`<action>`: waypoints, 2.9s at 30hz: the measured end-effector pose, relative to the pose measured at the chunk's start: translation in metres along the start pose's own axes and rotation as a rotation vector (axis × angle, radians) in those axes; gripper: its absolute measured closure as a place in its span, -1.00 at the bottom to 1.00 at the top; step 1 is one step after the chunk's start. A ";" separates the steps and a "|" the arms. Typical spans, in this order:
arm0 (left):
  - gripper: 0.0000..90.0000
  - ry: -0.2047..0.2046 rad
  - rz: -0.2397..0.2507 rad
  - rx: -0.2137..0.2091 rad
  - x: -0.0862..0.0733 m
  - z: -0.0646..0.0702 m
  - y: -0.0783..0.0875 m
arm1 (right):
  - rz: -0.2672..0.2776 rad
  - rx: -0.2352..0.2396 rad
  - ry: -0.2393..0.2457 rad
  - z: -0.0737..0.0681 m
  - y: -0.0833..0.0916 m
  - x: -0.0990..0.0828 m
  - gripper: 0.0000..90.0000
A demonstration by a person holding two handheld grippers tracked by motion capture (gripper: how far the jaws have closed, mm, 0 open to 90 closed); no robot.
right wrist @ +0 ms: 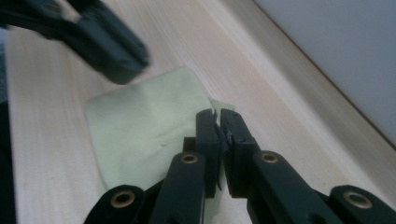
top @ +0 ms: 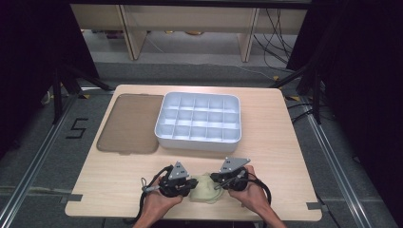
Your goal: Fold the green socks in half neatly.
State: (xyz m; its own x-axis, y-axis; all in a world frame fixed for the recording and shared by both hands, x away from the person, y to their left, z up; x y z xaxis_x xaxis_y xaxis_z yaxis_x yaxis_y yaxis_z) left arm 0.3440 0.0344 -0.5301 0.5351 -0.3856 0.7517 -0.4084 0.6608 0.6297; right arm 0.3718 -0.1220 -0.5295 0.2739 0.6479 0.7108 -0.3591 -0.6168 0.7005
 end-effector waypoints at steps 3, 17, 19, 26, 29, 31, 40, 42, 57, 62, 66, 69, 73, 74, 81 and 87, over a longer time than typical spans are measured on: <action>0.86 0.037 0.020 -0.049 -0.012 0.015 0.006 | -0.009 -0.010 0.000 0.004 -0.006 -0.004 0.92; 0.73 0.061 0.014 -0.044 -0.020 0.014 0.010 | -0.018 -0.020 -0.009 0.005 -0.007 -0.008 0.92; 0.51 0.120 0.032 -0.055 -0.021 0.012 0.011 | -0.015 0.006 -0.024 0.004 -0.004 -0.006 0.91; 0.02 0.264 0.042 -0.044 -0.023 0.003 0.012 | 0.010 0.016 -0.018 0.003 -0.002 -0.001 0.90; -0.01 0.294 0.019 -0.044 -0.023 0.002 0.010 | 0.016 0.018 -0.026 -0.001 0.000 0.000 0.89; -0.03 0.325 0.005 -0.045 -0.024 0.003 0.007 | 0.022 0.012 -0.011 0.000 0.000 0.000 0.89; -0.02 0.360 -0.028 -0.042 -0.022 0.001 -0.002 | 0.032 0.019 -0.011 0.000 0.003 0.000 0.86; 0.01 0.359 -0.035 -0.040 -0.022 0.001 -0.005 | 0.030 0.018 -0.010 0.000 0.003 0.000 0.86; 0.52 0.233 -0.031 0.034 -0.023 0.002 -0.012 | 0.025 0.020 -0.006 -0.001 0.005 0.000 0.85; 0.68 0.241 -0.022 0.025 -0.024 0.002 -0.012 | 0.033 0.011 -0.002 -0.002 0.005 0.001 0.85; 0.81 0.239 -0.015 0.023 -0.023 0.002 -0.012 | 0.033 0.012 0.000 -0.002 0.005 0.001 0.85; 0.84 0.226 -0.019 0.035 -0.022 0.002 -0.012 | 0.029 0.018 -0.009 -0.002 0.005 0.001 0.85; 0.85 0.235 -0.005 0.032 -0.021 0.001 -0.012 | 0.034 0.011 -0.003 -0.001 0.005 0.002 0.86; 0.85 0.235 -0.005 0.032 -0.021 0.001 -0.012 | 0.034 0.011 -0.003 -0.001 0.005 0.002 0.86; 0.86 0.212 -0.004 0.045 -0.017 0.000 -0.006 | 0.056 0.010 -0.014 0.000 0.001 0.006 0.86; 0.86 0.203 -0.013 0.062 -0.016 -0.006 0.002 | 0.077 0.015 -0.024 0.001 -0.007 0.012 0.88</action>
State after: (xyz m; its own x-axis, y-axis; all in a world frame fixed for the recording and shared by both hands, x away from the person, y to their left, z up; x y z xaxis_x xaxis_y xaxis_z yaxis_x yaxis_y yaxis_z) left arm 0.3395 0.0459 -0.5425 0.6763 -0.2522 0.6921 -0.4413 0.6135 0.6548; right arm 0.3783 -0.1097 -0.5257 0.2674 0.5876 0.7637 -0.3663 -0.6711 0.6445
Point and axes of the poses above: each handheld gripper's, and its own axes: y roughly backward along the jaws, x roughly out of its top, z roughly to its right, the point moved 6 cm from there along -y, roughly forward along the jaws, and after that the axes turned 4 degrees about y, right-handed, at the moved point
